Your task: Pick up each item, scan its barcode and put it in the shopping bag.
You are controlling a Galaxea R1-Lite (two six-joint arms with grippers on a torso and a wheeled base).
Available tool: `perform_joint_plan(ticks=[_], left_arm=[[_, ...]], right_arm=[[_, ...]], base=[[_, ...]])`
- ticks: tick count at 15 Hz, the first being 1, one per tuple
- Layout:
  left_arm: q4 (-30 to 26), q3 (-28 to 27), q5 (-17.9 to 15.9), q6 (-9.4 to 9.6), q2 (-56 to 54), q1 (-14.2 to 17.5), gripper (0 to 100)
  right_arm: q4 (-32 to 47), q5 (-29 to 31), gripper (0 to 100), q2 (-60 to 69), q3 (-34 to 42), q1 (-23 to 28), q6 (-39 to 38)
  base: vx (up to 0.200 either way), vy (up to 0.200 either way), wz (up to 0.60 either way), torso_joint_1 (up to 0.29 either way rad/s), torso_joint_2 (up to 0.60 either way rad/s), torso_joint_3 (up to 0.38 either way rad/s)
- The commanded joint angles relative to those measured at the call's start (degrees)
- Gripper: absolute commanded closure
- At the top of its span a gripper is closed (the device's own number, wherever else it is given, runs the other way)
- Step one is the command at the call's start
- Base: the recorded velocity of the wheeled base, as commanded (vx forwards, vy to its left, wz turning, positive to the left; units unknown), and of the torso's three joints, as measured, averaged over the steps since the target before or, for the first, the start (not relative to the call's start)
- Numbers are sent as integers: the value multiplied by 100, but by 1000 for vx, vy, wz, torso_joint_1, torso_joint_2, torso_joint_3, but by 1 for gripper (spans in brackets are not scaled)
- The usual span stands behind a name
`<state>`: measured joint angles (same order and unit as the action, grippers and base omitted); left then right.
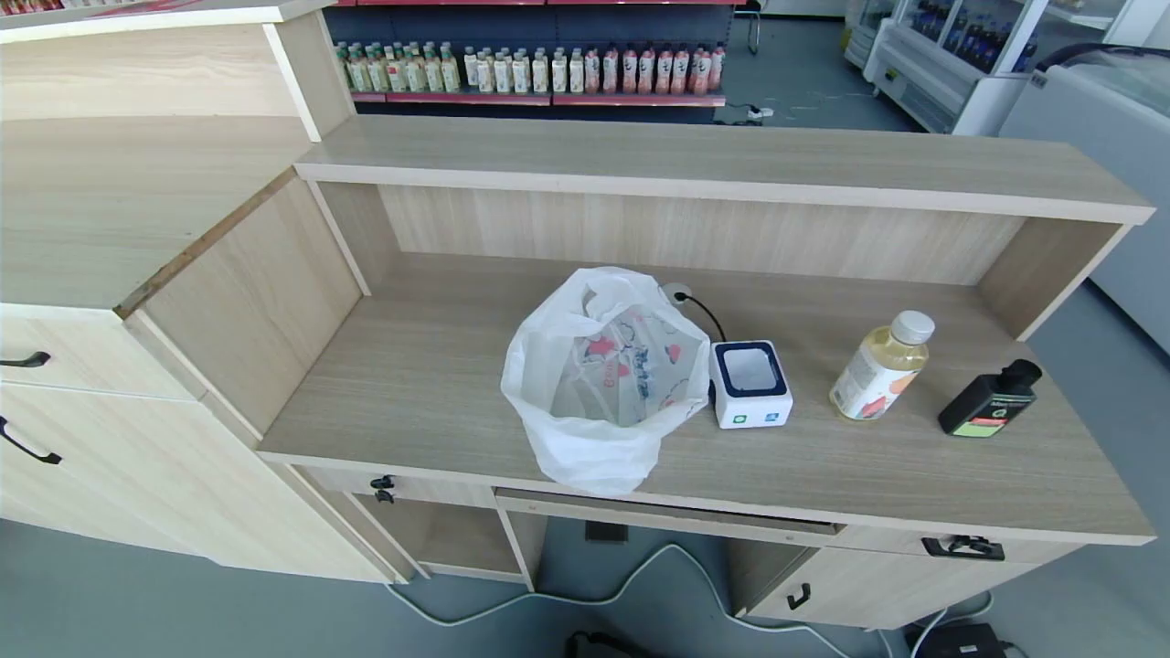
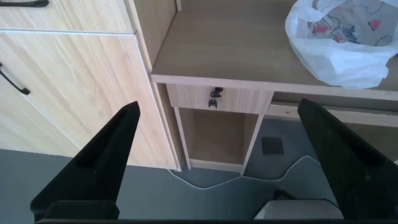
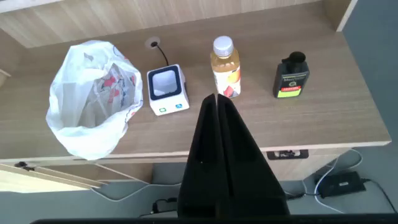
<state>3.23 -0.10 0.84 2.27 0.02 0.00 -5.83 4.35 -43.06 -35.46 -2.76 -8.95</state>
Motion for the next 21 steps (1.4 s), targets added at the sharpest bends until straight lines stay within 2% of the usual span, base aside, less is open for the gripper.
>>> perform_joint_plan(ticks=[1,2,3,4,6,12,13,15,20,21], left_arm=[[2,1,4,2,-2,0,0],[2,1,4,2,-2,0,0],[2,1,4,2,-2,0,0],[2,1,4,2,-2,0,0],[2,1,4,2,-2,0,0],[2,1,4,2,-2,0,0],[2,1,4,2,-2,0,0],[2,1,4,2,-2,0,0],[2,1,4,2,-2,0,0],[2,1,4,2,-2,0,0]], right_arm=[[-534,-215,100,-1618,-268,196,-28],[-736,-418,100,-1794,-84,293,-2],[-1263,-506,0,-2181,110,337,-37],[-1509,-506,0,-2409,206,407,-10],[-2704,-479,0,-3385,426,566,25],[-3091,-488,0,-5046,391,785,376],[-3302,-479,0,-5230,382,812,499],[-4304,-497,0,-6021,303,847,737],[-5420,-506,0,-7278,-418,671,833],[-5438,-532,0,-7410,-585,609,912]], base=[[0,0,0,0,0,0],[0,0,0,0,0,0],[0,0,0,0,0,0],[0,0,0,0,0,0],[0,0,0,0,0,0],[0,0,0,0,0,0],[0,0,0,0,0,0],[0,0,0,0,0,0],[0,0,0,0,0,0],[0,0,0,0,0,0]])
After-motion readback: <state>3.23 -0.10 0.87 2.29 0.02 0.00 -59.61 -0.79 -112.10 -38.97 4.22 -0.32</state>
